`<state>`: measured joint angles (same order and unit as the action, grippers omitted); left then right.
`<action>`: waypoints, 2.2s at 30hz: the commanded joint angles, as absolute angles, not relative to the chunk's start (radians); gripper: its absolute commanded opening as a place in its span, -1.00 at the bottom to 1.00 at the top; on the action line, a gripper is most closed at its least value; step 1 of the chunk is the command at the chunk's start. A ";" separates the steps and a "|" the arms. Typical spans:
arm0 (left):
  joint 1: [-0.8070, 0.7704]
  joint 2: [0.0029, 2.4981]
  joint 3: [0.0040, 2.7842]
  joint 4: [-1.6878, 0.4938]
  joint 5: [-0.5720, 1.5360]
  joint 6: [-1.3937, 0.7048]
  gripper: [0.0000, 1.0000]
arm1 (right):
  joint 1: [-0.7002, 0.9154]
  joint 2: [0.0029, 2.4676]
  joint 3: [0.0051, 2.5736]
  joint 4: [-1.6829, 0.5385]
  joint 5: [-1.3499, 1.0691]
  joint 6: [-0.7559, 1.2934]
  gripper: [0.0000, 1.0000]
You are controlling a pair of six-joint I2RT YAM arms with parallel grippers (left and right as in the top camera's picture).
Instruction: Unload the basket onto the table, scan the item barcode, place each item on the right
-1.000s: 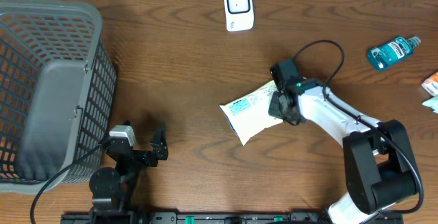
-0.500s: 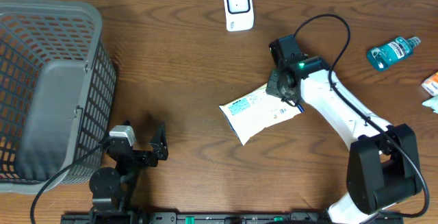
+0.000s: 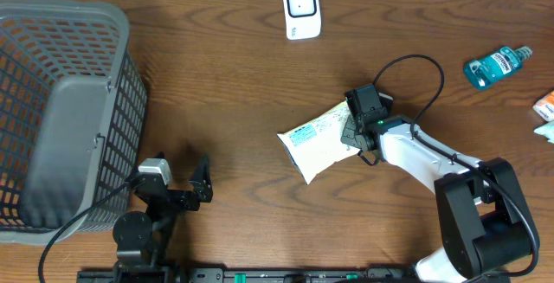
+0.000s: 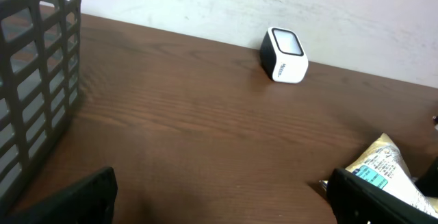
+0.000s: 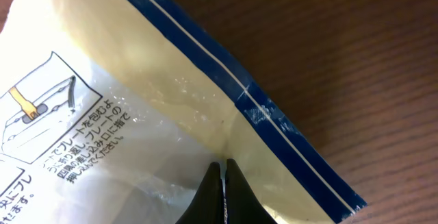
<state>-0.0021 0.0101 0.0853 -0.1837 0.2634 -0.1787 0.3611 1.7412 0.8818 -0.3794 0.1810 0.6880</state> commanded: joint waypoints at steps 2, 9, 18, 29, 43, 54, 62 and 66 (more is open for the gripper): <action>-0.004 0.004 0.065 -0.201 0.276 -0.169 0.96 | 0.357 1.733 0.960 -0.486 0.095 0.656 -0.98; -0.004 0.004 0.065 -0.201 0.276 -0.169 0.96 | 0.359 1.644 1.101 -0.581 0.100 0.657 -0.98; -0.004 0.004 0.065 -0.201 0.276 -0.169 0.96 | 0.361 1.736 1.013 -0.549 0.106 0.657 -0.98; -0.004 0.004 0.065 -0.201 0.276 -0.169 0.96 | 0.358 1.852 0.999 -0.563 0.046 0.657 -0.98; -0.004 0.004 0.065 -0.201 0.276 -0.169 0.96 | 0.376 1.618 1.265 -0.835 -0.091 0.720 -0.38; -0.004 0.004 0.065 -0.201 0.276 -0.169 0.96 | 0.445 1.605 1.172 -0.957 -0.104 0.722 -0.97; -0.004 0.004 0.065 -0.201 0.276 -0.169 0.96 | 0.482 1.605 0.945 -0.834 -0.057 0.729 -0.97; -0.004 0.004 0.065 -0.201 0.276 -0.169 0.96 | 0.481 1.605 0.841 -0.705 -0.015 0.729 -0.88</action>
